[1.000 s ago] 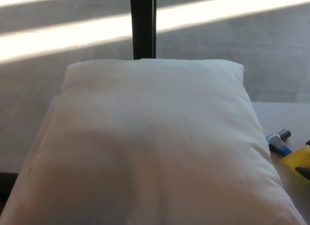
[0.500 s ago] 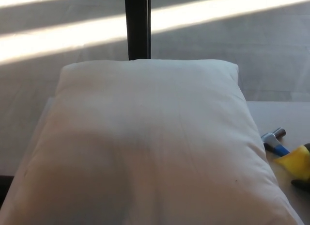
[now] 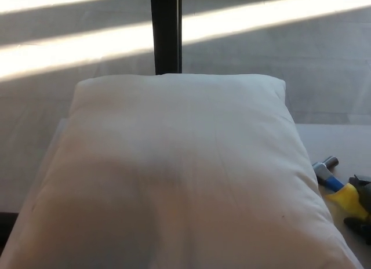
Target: A hammer is kept on the right hand side and a pillow is kept on the left hand side on the desk infront of the robot and the robot uses its right hand to pick up the hammer and makes a downward swinging motion to hit the pillow
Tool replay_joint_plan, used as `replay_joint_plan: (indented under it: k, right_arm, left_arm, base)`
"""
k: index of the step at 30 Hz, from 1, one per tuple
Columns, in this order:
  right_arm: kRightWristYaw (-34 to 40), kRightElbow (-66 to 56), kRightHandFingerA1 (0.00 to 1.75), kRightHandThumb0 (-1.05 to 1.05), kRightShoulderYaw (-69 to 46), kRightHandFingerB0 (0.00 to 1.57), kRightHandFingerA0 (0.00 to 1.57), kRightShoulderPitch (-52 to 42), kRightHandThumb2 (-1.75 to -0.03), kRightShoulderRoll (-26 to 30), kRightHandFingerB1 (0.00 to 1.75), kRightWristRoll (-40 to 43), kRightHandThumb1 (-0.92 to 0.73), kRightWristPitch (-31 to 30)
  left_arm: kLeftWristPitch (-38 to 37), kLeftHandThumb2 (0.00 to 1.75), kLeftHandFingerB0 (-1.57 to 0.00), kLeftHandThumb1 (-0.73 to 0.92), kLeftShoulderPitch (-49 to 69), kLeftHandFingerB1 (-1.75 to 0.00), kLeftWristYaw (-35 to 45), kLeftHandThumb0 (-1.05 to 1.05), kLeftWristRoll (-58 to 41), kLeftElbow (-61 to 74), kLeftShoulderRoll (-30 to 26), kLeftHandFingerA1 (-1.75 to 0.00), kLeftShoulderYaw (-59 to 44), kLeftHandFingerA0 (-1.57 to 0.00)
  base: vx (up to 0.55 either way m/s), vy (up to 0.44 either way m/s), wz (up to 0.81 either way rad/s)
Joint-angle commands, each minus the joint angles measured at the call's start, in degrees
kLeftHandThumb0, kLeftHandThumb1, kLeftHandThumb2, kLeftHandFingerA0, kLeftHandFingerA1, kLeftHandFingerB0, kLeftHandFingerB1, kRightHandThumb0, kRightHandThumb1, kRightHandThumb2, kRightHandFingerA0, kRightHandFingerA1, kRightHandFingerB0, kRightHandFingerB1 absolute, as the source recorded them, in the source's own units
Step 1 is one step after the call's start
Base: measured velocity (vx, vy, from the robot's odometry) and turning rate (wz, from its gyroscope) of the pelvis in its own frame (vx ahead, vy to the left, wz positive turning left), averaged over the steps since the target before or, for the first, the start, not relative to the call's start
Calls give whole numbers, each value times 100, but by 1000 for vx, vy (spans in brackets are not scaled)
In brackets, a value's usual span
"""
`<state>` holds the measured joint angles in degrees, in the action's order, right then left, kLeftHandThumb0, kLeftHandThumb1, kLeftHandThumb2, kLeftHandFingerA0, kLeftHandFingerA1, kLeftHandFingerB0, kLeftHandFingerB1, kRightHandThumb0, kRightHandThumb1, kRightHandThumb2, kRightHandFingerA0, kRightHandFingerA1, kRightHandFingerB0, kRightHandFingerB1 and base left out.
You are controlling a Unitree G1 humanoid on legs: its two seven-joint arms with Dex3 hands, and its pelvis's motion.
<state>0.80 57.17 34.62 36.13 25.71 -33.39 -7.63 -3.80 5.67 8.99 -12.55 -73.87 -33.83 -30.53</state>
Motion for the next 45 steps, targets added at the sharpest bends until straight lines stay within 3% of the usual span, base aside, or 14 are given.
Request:
replay_joint_plan:
  k: [1,2,4,5,6,8,13,16,18,25,41,43,44,45]
  right_arm:
    - [-176,431,56,-64,224,12,14,-541,-80,-220,40,-271,-48,-106]
    - [-94,496,61,-61,122,12,24,-596,-80,-239,41,-167,-47,-2]
    - [-10,624,60,-53,32,20,40,-615,-58,-314,28,-96,-58,41]
    - [181,629,112,-49,-46,23,67,-704,-58,-343,32,-32,-57,228]
    - [239,636,112,-53,-92,17,82,-735,-78,-365,43,-4,-48,278]
    - [316,675,119,-44,-129,23,76,-764,-59,-422,36,-14,-66,319]
    - [804,625,141,-30,-163,32,73,-902,-62,-523,35,-50,-64,684]
    - [884,641,139,-26,-153,46,70,-903,-59,-551,39,-78,-66,821]
    - [801,736,132,-28,-5,81,73,-773,-59,-679,54,-242,-58,615]
    - [1520,544,146,-31,179,68,75,-1029,-64,-572,52,-466,-70,1030]
    - [1967,754,161,-32,583,81,82,-861,-64,-255,64,-886,-65,1418]
    - [2129,609,160,-27,522,83,88,-877,-72,-117,67,-814,-65,1673]
    - [2195,567,128,-32,479,80,112,-887,-99,-62,91,-783,-53,1759]
    - [2215,545,128,-32,452,80,112,-885,-99,-33,91,-769,-53,1788]
  left_arm:
    - [-177,80,-55,53,43,-53,19,-77,13,1,-28,-65,61,-66]
    - [-128,60,-61,67,17,-46,-20,-70,-29,-12,-20,-58,27,-70]
    - [-28,60,-63,68,-16,-46,-79,-68,-44,5,-20,-58,22,-72]
    - [-78,61,-64,68,1,-47,-59,-69,-27,26,-22,-59,39,-72]
    - [-102,61,-65,68,-7,-47,-72,-69,-28,32,-20,-60,37,-73]
    - [-124,60,-65,68,-6,-48,-23,-71,-48,26,-19,-61,19,-72]
    - [-154,61,-63,70,-52,-47,-47,-69,18,-11,4,-59,84,-72]
    - [-172,61,-62,69,-45,-46,-16,-69,-16,-16,23,-58,69,-71]
    - [-115,61,-63,70,-57,-46,-56,-68,-4,-3,17,-59,90,-72]
    - [-183,61,-65,69,-83,-48,-51,-69,-24,-8,15,-60,86,-73]
    - [-192,61,-62,71,-116,-46,-7,-71,26,5,-110,-58,232,-71]
    - [-166,62,-63,72,-140,-46,-22,-69,14,-3,-123,-59,220,-71]
    - [-173,62,-63,72,-140,-46,-20,-69,15,2,-125,-59,221,-71]
    - [-185,62,-63,72,-140,-46,-21,-69,23,5,-128,-59,230,-71]
  base:
    - [0,0,0]
    - [0,0,0]
    - [0,0,0]
    - [0,0,0]
    - [0,0,0]
    - [0,0,0]
    - [0,0,0]
    - [0,0,0]
    - [0,0,0]
    - [0,0,0]
    - [0,0,0]
    - [0,0,0]
    - [0,0,0]
    - [0,0,0]
